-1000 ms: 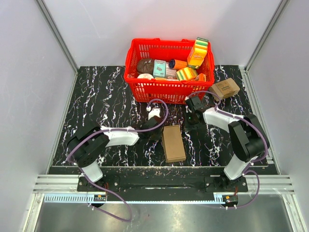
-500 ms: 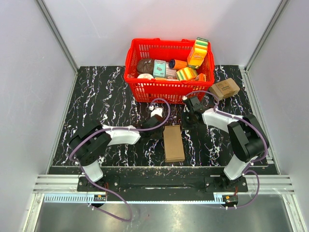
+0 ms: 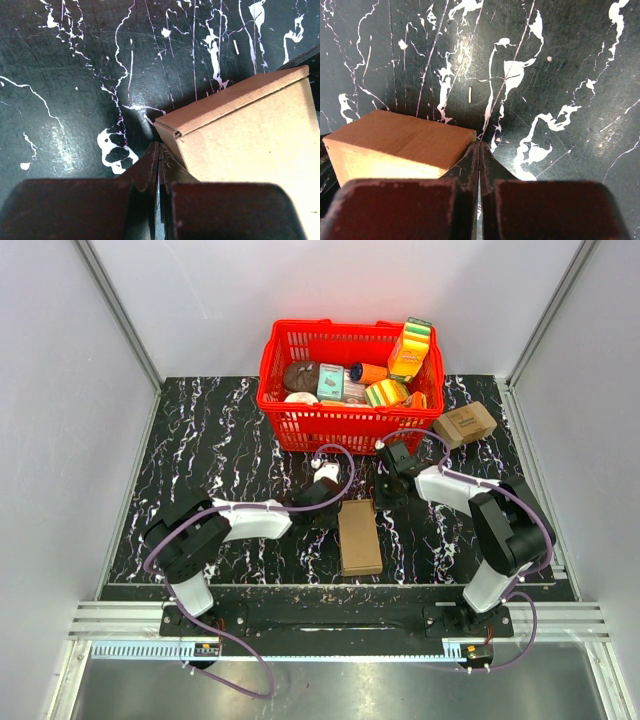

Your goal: Fold the paper box

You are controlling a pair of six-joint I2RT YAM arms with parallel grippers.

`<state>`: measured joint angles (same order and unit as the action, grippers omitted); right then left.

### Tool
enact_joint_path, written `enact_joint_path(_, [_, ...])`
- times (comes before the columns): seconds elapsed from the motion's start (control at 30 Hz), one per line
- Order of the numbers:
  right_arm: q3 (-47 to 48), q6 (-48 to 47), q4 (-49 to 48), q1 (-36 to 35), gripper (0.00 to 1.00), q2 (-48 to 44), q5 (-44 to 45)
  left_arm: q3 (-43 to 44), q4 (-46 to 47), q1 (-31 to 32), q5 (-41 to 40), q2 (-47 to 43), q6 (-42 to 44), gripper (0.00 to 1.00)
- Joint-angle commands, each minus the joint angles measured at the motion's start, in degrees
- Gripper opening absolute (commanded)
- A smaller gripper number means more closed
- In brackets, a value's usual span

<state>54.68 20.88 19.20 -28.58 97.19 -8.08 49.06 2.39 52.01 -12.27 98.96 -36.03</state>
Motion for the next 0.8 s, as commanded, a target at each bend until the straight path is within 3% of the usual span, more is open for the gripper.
enact_joint_path(0.0, [-0.18, 3.28, -2.42, -2.71, 0.0, -1.56, 0.58, 0.17, 1.31, 1.43, 0.95, -0.86, -1.06, 0.0])
enact_joint_path(0.13, [-1.94, 5.74, 1.53, -2.36, 0.1, -4.46, 10.25, -4.22, -2.21, 0.29, -3.45, -5.78, -3.16, 0.0])
enact_joint_path(0.3, [-5.63, 9.78, 4.96, -1.66, 0.24, -7.62, 17.82, -9.32, -8.27, -0.33, -8.9, -13.25, -5.71, 0.11])
enact_joint_path(0.4, [-8.61, 11.45, 5.32, -1.74, 0.25, -10.78, 15.91, -11.78, -7.5, 0.19, -7.25, -16.42, -7.29, 0.1])
enact_joint_path(0.57, [-14.5, 14.09, 4.35, -2.01, 0.11, -17.37, 8.25, -12.15, -6.96, 7.21, -8.2, -16.96, -10.81, 0.0])
enact_joint_path(0.77, [-18.81, 14.54, 1.89, -2.45, 0.02, -22.92, 1.14, -9.42, -5.65, 11.97, -8.82, -12.04, -13.62, 0.0])
